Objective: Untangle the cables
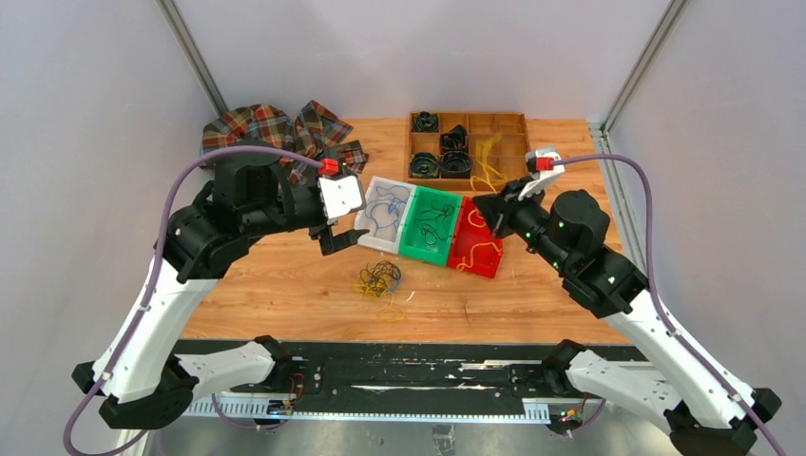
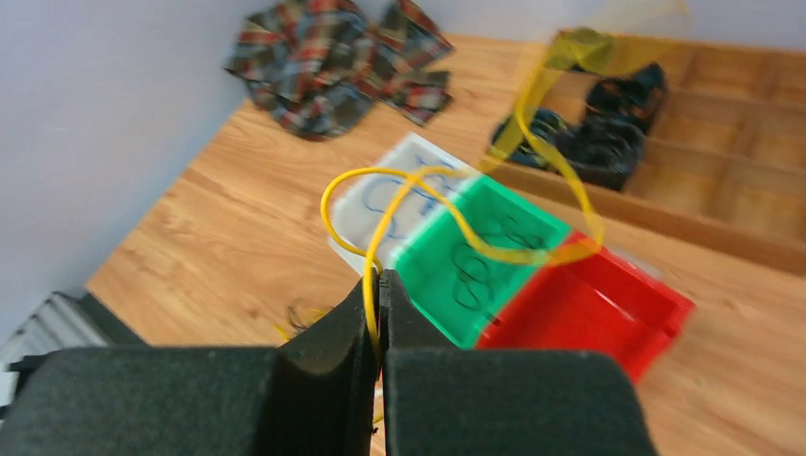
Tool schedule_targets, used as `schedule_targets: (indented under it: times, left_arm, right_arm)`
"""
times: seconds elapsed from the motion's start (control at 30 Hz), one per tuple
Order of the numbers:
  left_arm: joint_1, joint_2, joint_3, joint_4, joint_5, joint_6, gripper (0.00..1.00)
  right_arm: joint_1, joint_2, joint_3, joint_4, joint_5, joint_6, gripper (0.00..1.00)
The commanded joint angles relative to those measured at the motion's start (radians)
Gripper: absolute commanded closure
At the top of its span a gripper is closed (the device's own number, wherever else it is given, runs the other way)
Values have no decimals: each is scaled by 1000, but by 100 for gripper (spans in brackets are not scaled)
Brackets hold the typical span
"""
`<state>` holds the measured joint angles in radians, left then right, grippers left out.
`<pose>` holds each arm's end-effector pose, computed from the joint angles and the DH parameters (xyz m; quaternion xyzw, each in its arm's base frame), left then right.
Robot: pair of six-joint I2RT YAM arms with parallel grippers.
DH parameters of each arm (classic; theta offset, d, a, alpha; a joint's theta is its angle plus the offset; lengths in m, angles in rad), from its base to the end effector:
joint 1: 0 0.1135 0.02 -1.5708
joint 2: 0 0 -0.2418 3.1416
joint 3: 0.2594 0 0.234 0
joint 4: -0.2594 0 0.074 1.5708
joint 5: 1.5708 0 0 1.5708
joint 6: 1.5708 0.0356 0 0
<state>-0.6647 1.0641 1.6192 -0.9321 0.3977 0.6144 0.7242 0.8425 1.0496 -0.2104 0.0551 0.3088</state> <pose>0.1194 -0.1111 0.4558 0.5730 0.5843 -0.1772 0.5467 0.1343 0.1162 0.3988 -0.1270 0.6968 0.3315 0.6233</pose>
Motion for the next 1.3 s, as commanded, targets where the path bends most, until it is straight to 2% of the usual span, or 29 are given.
schedule_targets:
  times: [0.0,0.27,0.43,0.6,0.67,0.8,0.9,1.0,1.17,1.27]
  left_arm:
    - [-7,-30,-1,-19,-39,39,2]
    - [-7,-53,-42,-43,-233,67,2]
    - [-7,-66,-54,-72,-251,45,2]
    - [-7,-81,-49,-75,-250,36,2]
    - [-7,-90,-46,-77,-247,44,5]
    - [-7,-102,-45,-82,-243,56,18]
    - [-7,-104,-42,-100,-222,75,36]
    - [-7,-107,-44,-105,-209,68,47]
    - [-7,-110,-44,-105,-201,72,52]
    - [-7,-111,-41,-105,-202,78,54]
  right_arm:
    - [-65,-43,-47,-134,57,-1,99]
    - [-97,16,-85,-187,123,0,99]
    - [-113,74,-90,-95,143,-16,99]
    - [-135,178,-24,-82,114,0,99]
    - [-135,199,-14,-90,102,13,99]
    - [-137,220,-2,-142,73,34,99]
    - [-141,232,21,-240,44,84,99]
    - [-149,244,23,-333,-16,135,99]
    - [-161,287,40,-463,-48,172,99]
    - [-201,323,61,-492,-120,173,99]
